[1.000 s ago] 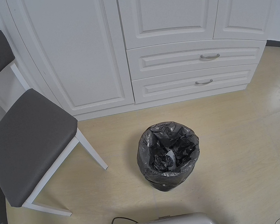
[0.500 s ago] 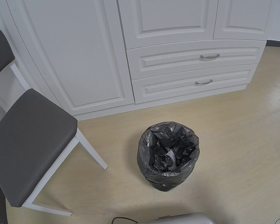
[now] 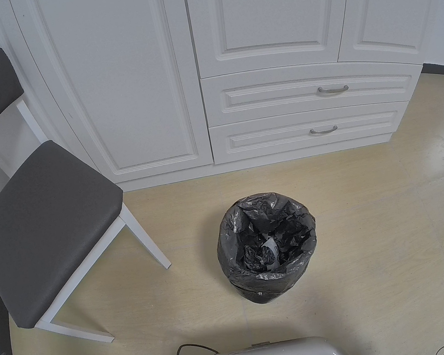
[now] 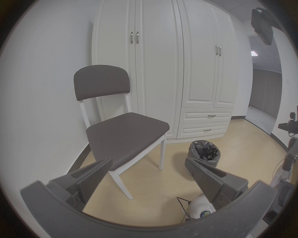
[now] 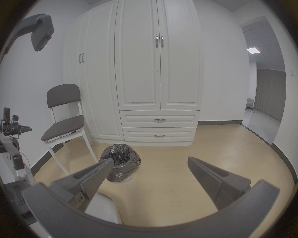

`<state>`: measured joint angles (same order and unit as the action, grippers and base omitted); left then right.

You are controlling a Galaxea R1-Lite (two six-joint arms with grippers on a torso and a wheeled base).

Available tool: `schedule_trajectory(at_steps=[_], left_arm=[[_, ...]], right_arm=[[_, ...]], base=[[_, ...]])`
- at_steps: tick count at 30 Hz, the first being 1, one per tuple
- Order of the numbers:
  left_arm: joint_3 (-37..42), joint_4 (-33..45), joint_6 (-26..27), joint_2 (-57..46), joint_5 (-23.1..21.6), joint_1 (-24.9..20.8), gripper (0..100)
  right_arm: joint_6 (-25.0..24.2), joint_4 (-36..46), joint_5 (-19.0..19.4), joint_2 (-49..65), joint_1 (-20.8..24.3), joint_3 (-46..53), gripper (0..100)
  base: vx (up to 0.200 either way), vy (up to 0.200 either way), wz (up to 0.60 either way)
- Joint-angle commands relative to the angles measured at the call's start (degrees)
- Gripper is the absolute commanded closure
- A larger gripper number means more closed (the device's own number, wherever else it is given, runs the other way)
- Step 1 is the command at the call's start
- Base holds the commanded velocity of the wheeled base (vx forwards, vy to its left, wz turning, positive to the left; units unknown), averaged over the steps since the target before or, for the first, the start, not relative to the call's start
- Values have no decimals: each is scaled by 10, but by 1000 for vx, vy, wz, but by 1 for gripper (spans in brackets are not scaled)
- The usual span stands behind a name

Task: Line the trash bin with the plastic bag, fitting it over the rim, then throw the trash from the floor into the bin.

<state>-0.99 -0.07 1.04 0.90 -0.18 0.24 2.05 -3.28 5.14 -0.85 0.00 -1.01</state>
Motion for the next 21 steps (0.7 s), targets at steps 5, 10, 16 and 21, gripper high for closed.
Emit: schedule_trajectory(at_steps=[5, 10, 16, 21], left_arm=[[10, 0, -1, -9, 0, 0, 0], [10, 0, -2, -7, 1, 0, 0], [10, 1, -5, -8, 2, 0, 0], [10, 1, -7, -8, 4, 0, 0]], right_arm=[[9, 11, 4, 9, -1, 9, 0], [-31, 12, -10, 9, 0, 7, 0], [-65, 17, -122, 9, 0, 5, 0], [-58, 24, -65, 9, -1, 1, 0]], base=[[0, 0, 0], [0, 0, 0], [0, 0, 0], [0, 0, 0]])
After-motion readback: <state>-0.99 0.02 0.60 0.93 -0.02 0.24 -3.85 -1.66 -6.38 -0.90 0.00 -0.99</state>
